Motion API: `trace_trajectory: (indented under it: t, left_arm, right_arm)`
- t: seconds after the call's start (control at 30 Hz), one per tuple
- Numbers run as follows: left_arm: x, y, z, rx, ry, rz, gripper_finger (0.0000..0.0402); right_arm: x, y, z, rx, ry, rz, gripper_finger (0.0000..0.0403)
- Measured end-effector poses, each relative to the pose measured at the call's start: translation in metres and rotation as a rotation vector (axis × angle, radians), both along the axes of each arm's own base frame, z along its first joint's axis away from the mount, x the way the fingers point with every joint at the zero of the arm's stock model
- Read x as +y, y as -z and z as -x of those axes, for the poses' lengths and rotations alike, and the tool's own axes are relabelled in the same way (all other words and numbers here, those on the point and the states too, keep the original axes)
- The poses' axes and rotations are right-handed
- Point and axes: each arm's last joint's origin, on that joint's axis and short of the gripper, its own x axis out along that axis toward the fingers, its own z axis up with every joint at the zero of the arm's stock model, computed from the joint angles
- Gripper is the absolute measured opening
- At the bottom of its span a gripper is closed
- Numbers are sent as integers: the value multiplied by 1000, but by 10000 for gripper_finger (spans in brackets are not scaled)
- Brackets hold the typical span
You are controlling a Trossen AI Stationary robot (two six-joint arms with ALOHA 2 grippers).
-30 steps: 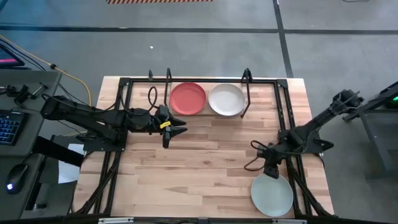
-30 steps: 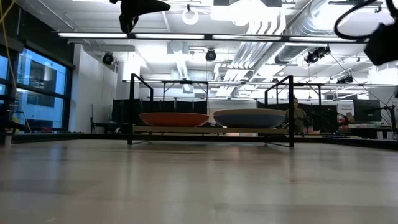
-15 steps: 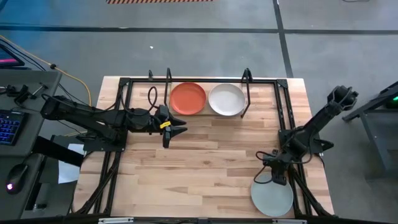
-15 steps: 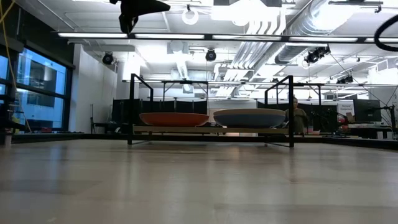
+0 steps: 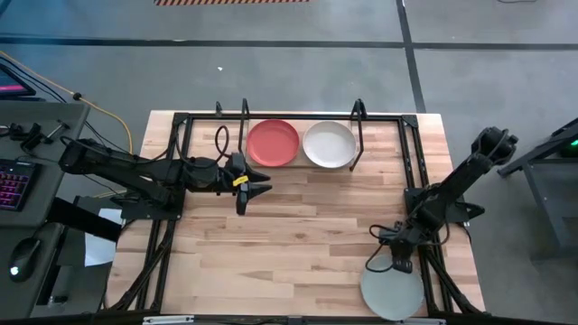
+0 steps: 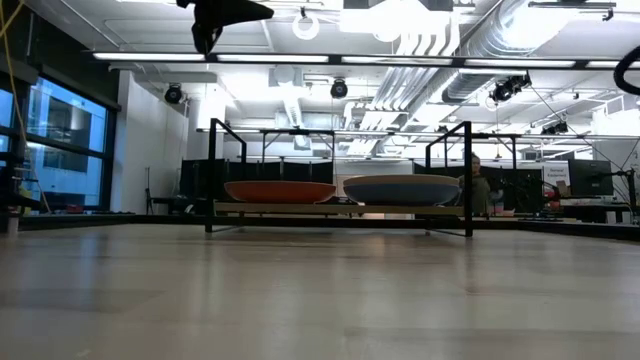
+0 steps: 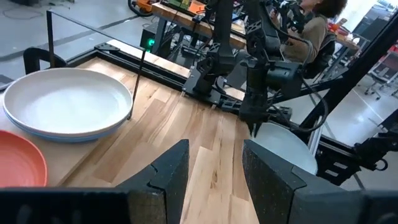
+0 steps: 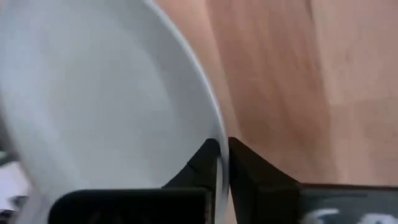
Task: Place and stack plates onto a shelf
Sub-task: Stack the white plate on top of the orange plate
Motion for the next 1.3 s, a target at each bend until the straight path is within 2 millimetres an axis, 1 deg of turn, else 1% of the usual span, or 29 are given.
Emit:
trace_trajectory:
  t: [0.07,0.13,0.27,0.4,0.47,0.57,0.7,0.83,0.9,1.07,1.13,1.23,1.3]
  left_arm:
    - [0,0,0,3,6,-27,137]
    - [0,0,0,5,10,-52,137]
    - [1,-3,2,-5,12,-64,137]
    - [2,-8,6,-37,10,-59,137]
    - [2,-16,9,-94,9,-52,137]
    - [3,-31,15,-215,5,-37,137]
    - [6,-48,24,-345,-3,-77,137]
    - [8,-57,32,-397,-43,-118,137]
    - [9,-58,34,-401,-64,-127,137]
    - [10,-59,36,-403,-108,-127,137]
    - [10,-59,36,-399,-108,-128,137]
    - [10,-59,36,-401,-108,-127,137]
    - [10,-59,36,-400,-108,-128,137]
  right_arm:
    - [2,-5,-2,-28,17,-43,13]
    - [4,-13,-5,-62,25,-79,6]
    - [6,-39,-15,-185,68,-162,3]
    - [-3,-64,-35,-406,215,-178,1]
    - [-11,-71,-47,-495,319,-163,1]
    - [-30,-72,-67,-573,495,-112,0]
    - [-60,-65,-98,-616,714,-86,0]
    - [-88,-54,-127,-674,878,-103,0]
    - [-100,-53,-142,-681,952,-107,0]
    - [-136,-68,-183,-682,1076,-48,0]
    - [-152,-79,-197,-677,1078,9,0]
    - [-182,-96,-209,-614,1069,149,0]
    - [-205,-104,-210,-551,1070,251,0]
